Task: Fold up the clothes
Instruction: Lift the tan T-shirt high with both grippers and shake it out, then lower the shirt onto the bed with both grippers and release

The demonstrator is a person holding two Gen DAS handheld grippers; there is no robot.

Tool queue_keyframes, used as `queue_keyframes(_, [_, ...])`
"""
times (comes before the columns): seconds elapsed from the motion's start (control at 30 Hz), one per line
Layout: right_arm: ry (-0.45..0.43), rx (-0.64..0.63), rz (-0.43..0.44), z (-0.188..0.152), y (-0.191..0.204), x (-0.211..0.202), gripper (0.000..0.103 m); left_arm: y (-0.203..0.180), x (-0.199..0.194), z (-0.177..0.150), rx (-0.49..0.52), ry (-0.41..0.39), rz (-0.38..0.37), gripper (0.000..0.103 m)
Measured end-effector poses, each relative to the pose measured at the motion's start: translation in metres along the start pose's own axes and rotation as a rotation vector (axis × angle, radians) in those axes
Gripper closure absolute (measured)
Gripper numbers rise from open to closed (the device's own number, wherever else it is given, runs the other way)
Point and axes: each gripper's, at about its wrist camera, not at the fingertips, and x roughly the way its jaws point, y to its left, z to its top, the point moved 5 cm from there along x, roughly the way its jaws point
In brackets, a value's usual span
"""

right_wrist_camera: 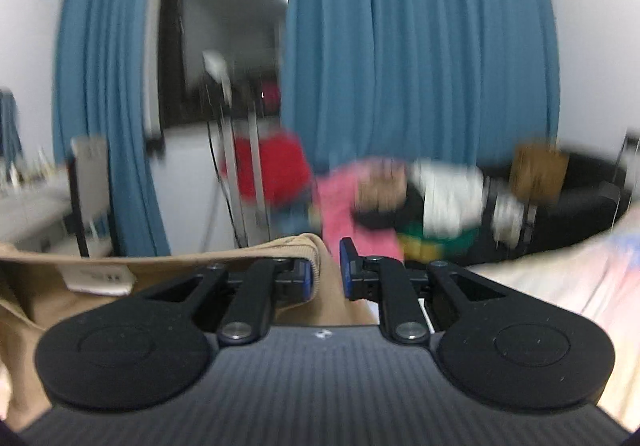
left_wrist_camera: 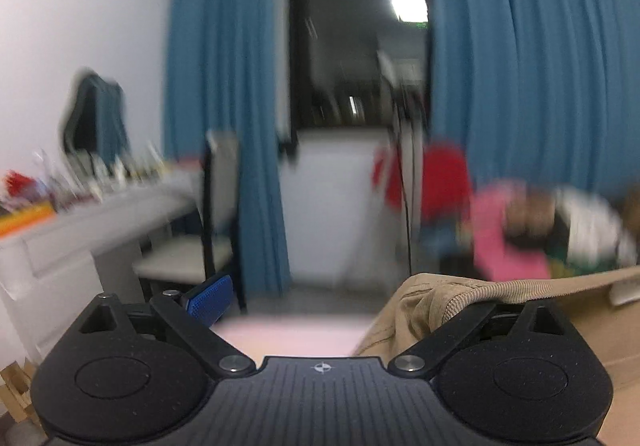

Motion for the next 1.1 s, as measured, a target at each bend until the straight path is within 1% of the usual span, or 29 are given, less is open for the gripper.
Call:
queue_keyframes(0.07, [0.094, 0.007, -0.009, -0.03, -0.007, 0.043, 0.087, -0.013, 0.047, -0.041, 0.049, 0.096, -0.01, 0.004])
queue_keyframes(0.1, [0.126, 0.0, -0.017, -0.045, -0.007, 0.058, 0.087, -0.018, 0.066, -0.058, 0.068, 0.129, -0.011, 0.004])
queue_keyframes(0.17, [0.187, -0.024, -0.029, -0.072, -0.006, 0.083, 0.087, -0.024, 0.095, -0.08, 0.092, 0.163, -0.014, 0.004])
queue_keyframes(0.23, [0.261, -0.032, -0.018, -0.093, -0.006, 0.104, 0.086, -0.029, 0.118, -0.1, 0.123, 0.209, -0.015, 0.004])
queue_keyframes(0.33, [0.371, -0.001, 0.019, -0.113, -0.012, 0.124, 0.082, -0.032, 0.125, -0.11, 0.161, 0.273, -0.048, 0.005])
queue_keyframes(0.4, [0.432, -0.026, 0.046, -0.118, -0.012, 0.129, 0.071, -0.033, 0.125, -0.115, 0.184, 0.314, -0.076, 0.002])
queue_keyframes(0.43, [0.444, -0.053, 0.072, -0.117, -0.008, 0.125, 0.057, -0.033, 0.125, -0.117, 0.196, 0.335, -0.09, 0.002])
queue_keyframes(0.47, [0.457, -0.08, 0.098, -0.116, -0.003, 0.121, 0.045, -0.034, 0.125, -0.119, 0.208, 0.356, -0.104, 0.002])
queue_keyframes(0.5, [0.47, -0.107, 0.124, -0.116, 0.001, 0.117, 0.04, -0.034, 0.125, -0.121, 0.219, 0.376, -0.117, 0.002])
queue_keyframes(0.53, [0.479, -0.126, 0.147, -0.114, 0.005, 0.112, 0.029, -0.034, 0.125, -0.123, 0.231, 0.397, -0.131, 0.001])
queue_keyframes(0.57, [0.478, -0.125, 0.163, -0.108, 0.009, 0.102, 0.022, -0.035, 0.126, -0.126, 0.242, 0.417, -0.145, 0.001])
queue_keyframes(0.63, [0.461, -0.118, 0.181, -0.098, 0.016, 0.079, 0.022, -0.034, 0.119, -0.128, 0.266, 0.446, -0.173, 0.001])
queue_keyframes(0.77, [0.392, -0.088, 0.181, -0.077, 0.019, 0.023, 0.022, -0.024, 0.062, -0.118, 0.301, 0.412, -0.234, 0.0])
queue_keyframes(0.83, [0.365, -0.049, 0.193, -0.074, 0.017, -0.009, 0.022, -0.019, 0.033, -0.116, 0.31, 0.394, -0.245, 0.0])
queue_keyframes(0.97, [0.323, 0.027, 0.206, -0.081, 0.012, -0.069, 0.022, -0.001, -0.023, -0.121, 0.295, 0.369, -0.259, 0.0])
queue_keyframes(1.1, [0.304, 0.077, 0.225, -0.098, 0.004, -0.124, 0.022, 0.018, -0.069, -0.138, 0.255, 0.349, -0.235, 0.0])
